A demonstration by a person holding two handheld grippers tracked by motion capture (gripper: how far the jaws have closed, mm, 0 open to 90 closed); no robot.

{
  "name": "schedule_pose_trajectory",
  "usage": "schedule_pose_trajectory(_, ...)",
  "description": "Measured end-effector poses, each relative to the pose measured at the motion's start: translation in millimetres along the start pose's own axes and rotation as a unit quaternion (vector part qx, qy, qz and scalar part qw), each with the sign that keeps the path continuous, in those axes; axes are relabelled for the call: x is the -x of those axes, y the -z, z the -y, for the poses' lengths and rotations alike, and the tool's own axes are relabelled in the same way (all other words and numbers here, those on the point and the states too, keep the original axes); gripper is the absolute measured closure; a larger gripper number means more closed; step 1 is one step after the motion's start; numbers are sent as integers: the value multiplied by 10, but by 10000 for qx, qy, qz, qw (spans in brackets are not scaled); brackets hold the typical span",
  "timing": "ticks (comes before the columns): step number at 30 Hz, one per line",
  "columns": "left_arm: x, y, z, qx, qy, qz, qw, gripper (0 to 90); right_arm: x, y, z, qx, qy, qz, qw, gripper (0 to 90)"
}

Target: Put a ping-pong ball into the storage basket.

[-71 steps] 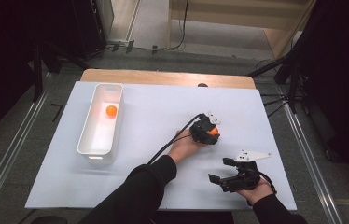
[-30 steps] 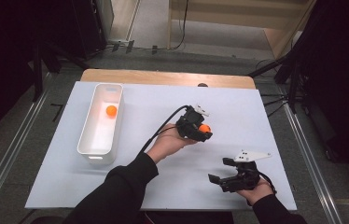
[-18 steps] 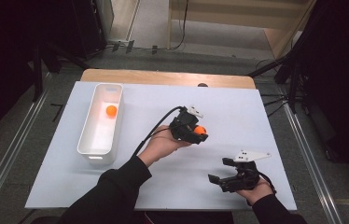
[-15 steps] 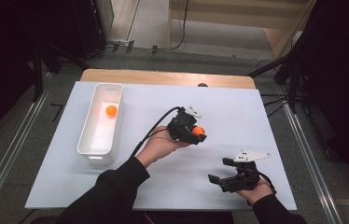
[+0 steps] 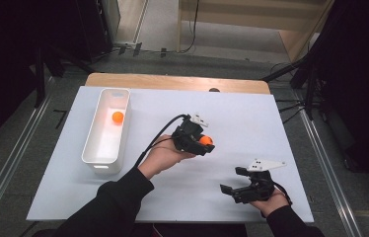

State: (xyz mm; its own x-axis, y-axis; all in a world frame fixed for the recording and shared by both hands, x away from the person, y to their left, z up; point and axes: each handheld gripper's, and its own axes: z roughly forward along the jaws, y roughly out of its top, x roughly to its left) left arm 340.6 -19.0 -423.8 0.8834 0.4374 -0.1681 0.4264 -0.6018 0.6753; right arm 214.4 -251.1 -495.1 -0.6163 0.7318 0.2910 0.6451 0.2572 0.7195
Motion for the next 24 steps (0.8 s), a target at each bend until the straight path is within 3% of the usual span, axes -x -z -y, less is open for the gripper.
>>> schedule_pose_trajectory(7,-24,72,-8,96,88,47,9999,507,4,7,1,7,29,-6,10000,51)
schedule_pose_trajectory(13,-67,180,25,17,61,-1,10000,507,-2,0,1,-6,15,-5,10000,51)
schedule_pose_trajectory(24,-151,339,47,-64,204,0,9998,506,-3,0,-3,1,16,0,10000,51)
